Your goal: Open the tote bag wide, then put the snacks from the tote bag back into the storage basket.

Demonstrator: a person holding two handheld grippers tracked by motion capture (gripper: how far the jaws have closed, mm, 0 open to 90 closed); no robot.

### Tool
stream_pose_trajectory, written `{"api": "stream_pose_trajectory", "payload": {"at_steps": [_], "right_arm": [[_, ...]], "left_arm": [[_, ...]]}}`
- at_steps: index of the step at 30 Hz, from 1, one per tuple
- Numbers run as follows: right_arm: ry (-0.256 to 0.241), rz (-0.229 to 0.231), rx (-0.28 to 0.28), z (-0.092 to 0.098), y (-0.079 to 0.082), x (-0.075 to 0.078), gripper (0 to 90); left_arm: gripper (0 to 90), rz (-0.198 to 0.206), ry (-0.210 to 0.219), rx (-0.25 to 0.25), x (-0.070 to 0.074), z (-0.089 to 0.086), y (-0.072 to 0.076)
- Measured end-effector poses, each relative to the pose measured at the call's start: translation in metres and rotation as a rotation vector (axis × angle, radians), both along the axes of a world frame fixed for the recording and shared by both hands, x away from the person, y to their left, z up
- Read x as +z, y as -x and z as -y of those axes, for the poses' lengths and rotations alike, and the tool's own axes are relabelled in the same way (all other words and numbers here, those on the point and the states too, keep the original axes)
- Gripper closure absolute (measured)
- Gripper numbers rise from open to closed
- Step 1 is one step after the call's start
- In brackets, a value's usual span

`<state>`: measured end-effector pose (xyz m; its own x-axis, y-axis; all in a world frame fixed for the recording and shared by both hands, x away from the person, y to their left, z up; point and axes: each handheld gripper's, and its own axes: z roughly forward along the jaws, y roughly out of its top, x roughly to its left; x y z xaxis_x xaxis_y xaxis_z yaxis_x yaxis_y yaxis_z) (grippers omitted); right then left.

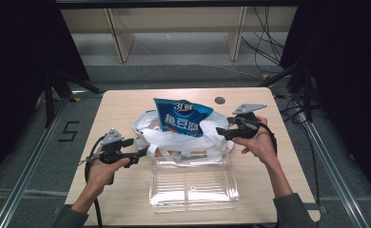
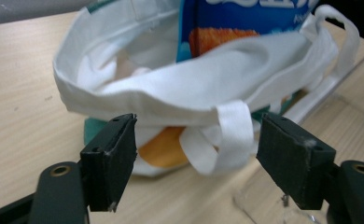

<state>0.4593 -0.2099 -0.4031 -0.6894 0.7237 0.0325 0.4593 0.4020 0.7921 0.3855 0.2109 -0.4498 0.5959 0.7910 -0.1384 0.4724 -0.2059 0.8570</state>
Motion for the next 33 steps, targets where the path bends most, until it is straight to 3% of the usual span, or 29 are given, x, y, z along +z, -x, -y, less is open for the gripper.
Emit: {"api": "stream_pose_trajectory", "payload": {"at_steps": [3,7,9,15,24,25,26,27,28,33], "right_arm": [[0.017,0.004,0.008,0.001,0.000,-0.001,34.1],[0.024,-0.012,-0.003,0.001,0.003,-0.002,33.7],[0.025,-0.012,-0.005,0.001,0.004,-0.002,33.7],[0.029,0.002,-0.001,0.002,0.006,0.001,33.7],[0.012,0.025,0.006,-0.002,0.013,0.013,31.7],[0.015,0.026,0.019,-0.004,0.016,0.018,31.5],[0.015,0.026,0.019,-0.004,0.016,0.018,31.5],[0.016,0.057,0.020,-0.005,0.017,0.021,31.3],[0.021,0.036,0.020,-0.006,0.019,0.024,31.8],[0.007,0.072,0.041,-0.008,0.025,0.038,30.2]], "left_arm": [[25.6,0.006,-0.024,0.012,-0.008,0.001,0.013],[23.0,-0.007,-0.014,0.017,-0.017,-0.001,0.030],[22.7,0.003,-0.044,0.004,-0.019,-0.002,0.035],[22.6,-0.048,-0.030,-0.015,-0.026,-0.005,0.039],[22.6,-0.057,-0.054,-0.012,-0.034,-0.006,0.049],[22.6,-0.050,-0.086,-0.026,-0.036,-0.005,0.053],[22.5,-0.050,-0.086,-0.026,-0.036,-0.005,0.053],[22.6,-0.056,-0.082,-0.028,-0.037,-0.004,0.055],[22.6,-0.053,-0.073,-0.028,-0.038,-0.003,0.055],[22.6,-0.061,-0.072,-0.016,-0.041,-0.007,0.057]]}}
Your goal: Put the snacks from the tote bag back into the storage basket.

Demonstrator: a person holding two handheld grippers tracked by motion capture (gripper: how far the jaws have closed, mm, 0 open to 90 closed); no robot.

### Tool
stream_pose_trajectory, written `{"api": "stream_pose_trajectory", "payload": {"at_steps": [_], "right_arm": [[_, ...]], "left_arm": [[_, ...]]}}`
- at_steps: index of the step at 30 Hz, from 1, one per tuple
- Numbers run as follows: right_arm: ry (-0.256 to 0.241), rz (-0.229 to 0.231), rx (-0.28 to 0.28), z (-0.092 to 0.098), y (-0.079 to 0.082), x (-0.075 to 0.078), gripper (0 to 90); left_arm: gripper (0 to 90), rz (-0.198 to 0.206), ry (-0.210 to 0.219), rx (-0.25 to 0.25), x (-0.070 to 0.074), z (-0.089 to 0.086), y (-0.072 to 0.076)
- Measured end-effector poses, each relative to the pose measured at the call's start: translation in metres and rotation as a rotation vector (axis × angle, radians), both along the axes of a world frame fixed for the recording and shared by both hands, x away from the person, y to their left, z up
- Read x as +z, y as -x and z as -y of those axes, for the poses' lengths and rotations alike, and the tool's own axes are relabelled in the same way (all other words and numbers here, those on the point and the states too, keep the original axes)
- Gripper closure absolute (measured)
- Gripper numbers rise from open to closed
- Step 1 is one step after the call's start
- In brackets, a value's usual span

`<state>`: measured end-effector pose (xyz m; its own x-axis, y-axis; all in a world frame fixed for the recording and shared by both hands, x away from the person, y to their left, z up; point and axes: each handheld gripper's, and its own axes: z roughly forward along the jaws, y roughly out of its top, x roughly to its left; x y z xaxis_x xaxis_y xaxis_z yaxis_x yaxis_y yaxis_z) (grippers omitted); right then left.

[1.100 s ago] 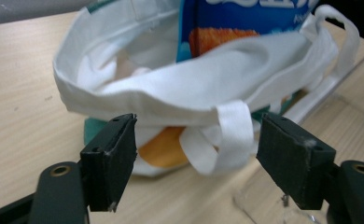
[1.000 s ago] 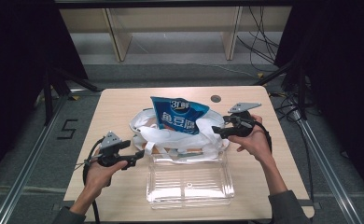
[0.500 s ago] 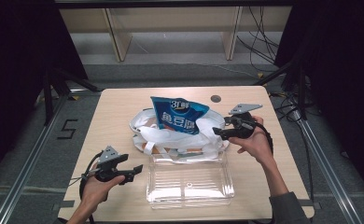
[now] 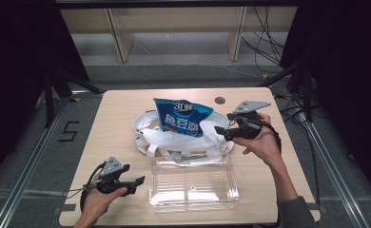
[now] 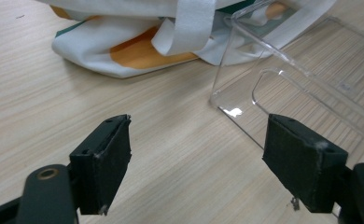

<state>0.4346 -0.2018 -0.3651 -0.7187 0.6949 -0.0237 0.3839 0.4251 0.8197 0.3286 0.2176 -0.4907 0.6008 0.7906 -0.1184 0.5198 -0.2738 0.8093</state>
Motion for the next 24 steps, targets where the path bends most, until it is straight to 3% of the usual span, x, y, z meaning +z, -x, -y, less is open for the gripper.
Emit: {"api": "stream_pose_trajectory", "payload": {"at_steps": [2,3,5,11,12,14,16,17,18,21,22,23,24], "right_arm": [[0.002,0.012,0.004,-0.001,0.000,0.004,29.4],[0.000,0.034,0.008,-0.001,-0.001,0.005,28.9],[0.002,0.030,0.015,-0.004,-0.002,0.008,28.5],[0.031,0.018,0.036,-0.014,-0.005,0.016,26.2],[0.046,0.020,0.062,-0.018,-0.009,0.019,25.7],[0.043,0.010,0.047,-0.019,-0.009,0.020,25.5],[0.026,0.008,0.061,-0.023,-0.012,0.026,24.6],[0.040,0.012,0.083,-0.023,-0.013,0.028,24.2],[0.042,-0.009,0.083,-0.026,-0.012,0.032,23.5],[0.041,-0.008,0.093,-0.030,-0.012,0.040,22.5],[0.043,0.014,0.090,-0.033,-0.013,0.043,21.7],[0.054,-0.007,0.091,-0.035,-0.012,0.046,21.4],[0.059,0.023,0.094,-0.038,-0.014,0.049,21.4]], "left_arm": [[22.6,-0.005,0.010,0.007,-0.003,-0.002,0.001],[22.5,-0.014,-0.026,-0.013,-0.002,-0.006,0.001],[22.5,-0.019,0.009,0.006,-0.004,-0.003,0.003],[22.2,-0.011,0.000,0.000,-0.004,-0.003,0.003],[22.0,-0.011,-0.007,-0.002,-0.004,-0.004,0.003],[21.7,-0.012,-0.006,-0.002,-0.004,-0.004,0.004],[21.7,-0.013,-0.010,-0.002,-0.004,-0.004,0.003],[21.7,-0.013,-0.010,-0.002,-0.004,-0.004,0.003],[21.7,-0.013,-0.014,-0.002,-0.005,-0.004,0.003],[21.7,-0.017,-0.034,-0.007,-0.004,-0.005,0.003],[21.7,-0.018,-0.035,-0.018,-0.004,-0.005,0.002],[21.7,-0.020,-0.048,-0.022,-0.004,-0.005,0.003],[21.7,-0.020,-0.047,-0.021,-0.004,-0.005,0.003]]}}
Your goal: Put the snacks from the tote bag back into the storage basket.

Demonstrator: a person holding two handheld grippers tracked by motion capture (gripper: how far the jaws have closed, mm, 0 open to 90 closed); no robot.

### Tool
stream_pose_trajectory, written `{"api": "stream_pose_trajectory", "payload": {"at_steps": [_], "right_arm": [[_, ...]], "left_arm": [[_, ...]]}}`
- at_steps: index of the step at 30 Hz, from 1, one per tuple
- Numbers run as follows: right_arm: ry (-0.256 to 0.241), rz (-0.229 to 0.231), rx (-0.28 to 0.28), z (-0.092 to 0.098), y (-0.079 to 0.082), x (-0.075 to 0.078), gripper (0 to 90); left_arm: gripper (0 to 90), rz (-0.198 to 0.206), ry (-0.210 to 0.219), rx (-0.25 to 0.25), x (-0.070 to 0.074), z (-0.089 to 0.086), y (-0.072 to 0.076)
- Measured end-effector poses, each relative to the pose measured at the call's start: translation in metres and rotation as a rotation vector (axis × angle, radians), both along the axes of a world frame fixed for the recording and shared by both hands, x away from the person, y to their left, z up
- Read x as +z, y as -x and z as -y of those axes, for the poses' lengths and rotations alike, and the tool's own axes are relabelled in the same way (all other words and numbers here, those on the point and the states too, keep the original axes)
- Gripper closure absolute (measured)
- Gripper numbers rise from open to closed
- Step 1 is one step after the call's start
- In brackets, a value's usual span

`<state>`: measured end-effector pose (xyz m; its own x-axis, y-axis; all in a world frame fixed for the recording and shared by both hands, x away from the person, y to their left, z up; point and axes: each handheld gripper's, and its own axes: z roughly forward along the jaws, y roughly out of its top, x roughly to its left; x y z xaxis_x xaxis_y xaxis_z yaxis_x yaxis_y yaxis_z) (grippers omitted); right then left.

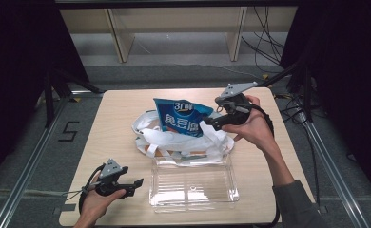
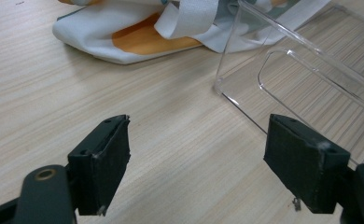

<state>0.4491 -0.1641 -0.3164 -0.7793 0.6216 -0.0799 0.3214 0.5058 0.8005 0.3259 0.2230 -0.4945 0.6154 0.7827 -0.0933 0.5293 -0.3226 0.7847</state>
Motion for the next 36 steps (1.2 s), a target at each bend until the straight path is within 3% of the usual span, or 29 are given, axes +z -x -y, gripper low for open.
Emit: {"api": "stream_pose_trajectory", "payload": {"at_steps": [4,5,7,8,13,20,23,24,27,28,31,33,34,35,36], "right_arm": [[0.023,-0.019,0.025,-0.010,-0.006,0.007,21.0],[0.030,-0.005,0.042,-0.014,-0.009,0.008,21.0],[0.016,-0.005,0.033,-0.017,-0.009,0.009,21.1],[0.021,-0.017,0.038,-0.020,-0.010,0.010,21.0],[0.049,-0.015,0.056,-0.034,-0.015,0.014,21.8],[0.083,-0.017,0.063,-0.051,-0.024,0.018,24.9],[0.116,-0.035,0.072,-0.060,-0.029,0.020,30.4],[0.124,-0.039,0.071,-0.062,-0.031,0.020,31.9],[0.136,-0.031,0.090,-0.067,-0.035,0.019,35.3],[0.133,-0.054,0.081,-0.070,-0.037,0.018,38.2],[0.150,-0.050,0.092,-0.072,-0.040,0.018,40.6],[0.154,-0.051,0.110,-0.074,-0.041,0.018,45.6],[0.162,-0.059,0.119,-0.075,-0.043,0.018,48.9],[0.169,-0.067,0.116,-0.076,-0.043,0.017,49.6],[0.172,-0.070,0.113,-0.077,-0.044,0.018,51.1]], "left_arm": [[21.7,0.004,0.032,0.013,-0.001,0.003,0.000],[21.7,-0.001,0.001,-0.005,0.000,0.000,0.000],[21.7,-0.004,-0.001,-0.007,0.000,0.000,0.000],[21.7,0.003,0.031,0.012,-0.001,0.003,0.000],[21.7,-0.003,0.014,0.015,-0.001,0.002,0.001],[21.7,-0.002,0.032,0.016,-0.002,0.004,0.000],[21.7,0.006,0.023,0.011,-0.002,0.003,-0.001],[21.6,-0.001,-0.011,-0.013,-0.001,0.000,-0.001],[21.5,0.008,0.007,0.004,-0.002,0.001,-0.002],[21.5,0.008,0.029,0.022,-0.003,0.002,-0.001],[21.5,0.008,0.015,0.023,-0.002,0.001,-0.001],[21.5,0.022,0.032,0.025,-0.003,0.002,-0.002],[21.5,0.003,0.024,0.018,-0.003,0.002,-0.001],[21.5,0.002,-0.013,-0.009,-0.002,0.000,-0.001],[21.5,0.001,-0.005,0.000,-0.001,0.001,-0.001]]}}
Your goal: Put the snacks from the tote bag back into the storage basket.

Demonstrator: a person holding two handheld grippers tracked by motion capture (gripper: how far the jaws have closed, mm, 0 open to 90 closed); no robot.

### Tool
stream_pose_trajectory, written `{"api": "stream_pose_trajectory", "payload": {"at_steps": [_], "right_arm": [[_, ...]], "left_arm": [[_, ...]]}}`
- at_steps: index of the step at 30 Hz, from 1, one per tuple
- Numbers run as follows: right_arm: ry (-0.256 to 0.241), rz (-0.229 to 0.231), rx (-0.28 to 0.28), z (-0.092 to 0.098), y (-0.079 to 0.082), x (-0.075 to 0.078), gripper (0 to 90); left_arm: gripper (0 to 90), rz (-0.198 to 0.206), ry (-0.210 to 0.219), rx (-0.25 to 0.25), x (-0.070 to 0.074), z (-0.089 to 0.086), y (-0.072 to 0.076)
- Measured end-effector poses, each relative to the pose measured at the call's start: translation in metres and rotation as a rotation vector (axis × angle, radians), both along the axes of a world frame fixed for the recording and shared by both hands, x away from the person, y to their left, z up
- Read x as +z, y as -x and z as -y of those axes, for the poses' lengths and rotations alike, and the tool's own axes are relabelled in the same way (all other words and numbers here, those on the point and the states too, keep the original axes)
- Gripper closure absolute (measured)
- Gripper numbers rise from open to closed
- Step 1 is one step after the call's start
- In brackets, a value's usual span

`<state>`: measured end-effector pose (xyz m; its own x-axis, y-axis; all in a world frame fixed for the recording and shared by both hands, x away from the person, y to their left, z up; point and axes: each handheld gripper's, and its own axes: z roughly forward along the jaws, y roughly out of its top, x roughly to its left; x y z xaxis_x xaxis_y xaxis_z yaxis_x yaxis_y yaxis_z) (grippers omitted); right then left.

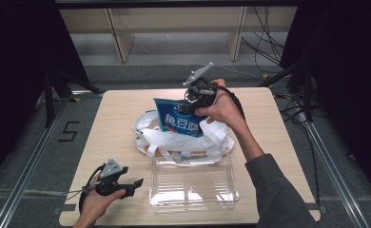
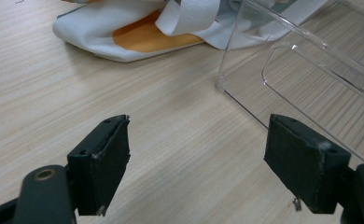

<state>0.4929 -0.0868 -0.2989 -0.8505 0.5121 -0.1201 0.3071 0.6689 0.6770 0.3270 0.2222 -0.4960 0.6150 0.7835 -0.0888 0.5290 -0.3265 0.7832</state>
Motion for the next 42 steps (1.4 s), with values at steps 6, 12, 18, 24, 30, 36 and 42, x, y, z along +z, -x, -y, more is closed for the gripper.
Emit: {"api": "stream_pose_trajectory", "payload": {"at_steps": [6,12,18,24,30,36,42], "right_arm": [[0.006,-0.021,-0.004,-0.005,-0.003,-0.001,56.1],[0.027,-0.024,0.005,-0.008,-0.008,-0.002,62.6],[0.035,-0.028,0.028,-0.008,-0.014,-0.004,68.9],[0.042,-0.030,0.034,-0.012,-0.017,-0.008,75.5],[0.052,-0.032,0.040,-0.015,-0.021,-0.008,82.2],[0.099,0.004,0.080,-0.019,-0.020,-0.007,90.0],[0.115,0.009,0.112,-0.020,-0.021,-0.005,90.0]], "left_arm": [[21.5,0.009,0.021,0.011,-0.001,0.002,0.001],[21.5,0.001,-0.005,-0.011,0.000,0.001,0.000],[21.6,0.003,0.018,0.006,-0.001,0.002,0.000],[21.9,-0.006,0.008,-0.001,-0.001,0.002,0.000],[22.3,0.001,-0.011,-0.023,-0.001,0.001,-0.001],[22.5,-0.009,0.024,0.002,-0.003,0.003,0.000],[23.0,-0.004,0.020,-0.003,-0.003,0.003,0.000]]}}
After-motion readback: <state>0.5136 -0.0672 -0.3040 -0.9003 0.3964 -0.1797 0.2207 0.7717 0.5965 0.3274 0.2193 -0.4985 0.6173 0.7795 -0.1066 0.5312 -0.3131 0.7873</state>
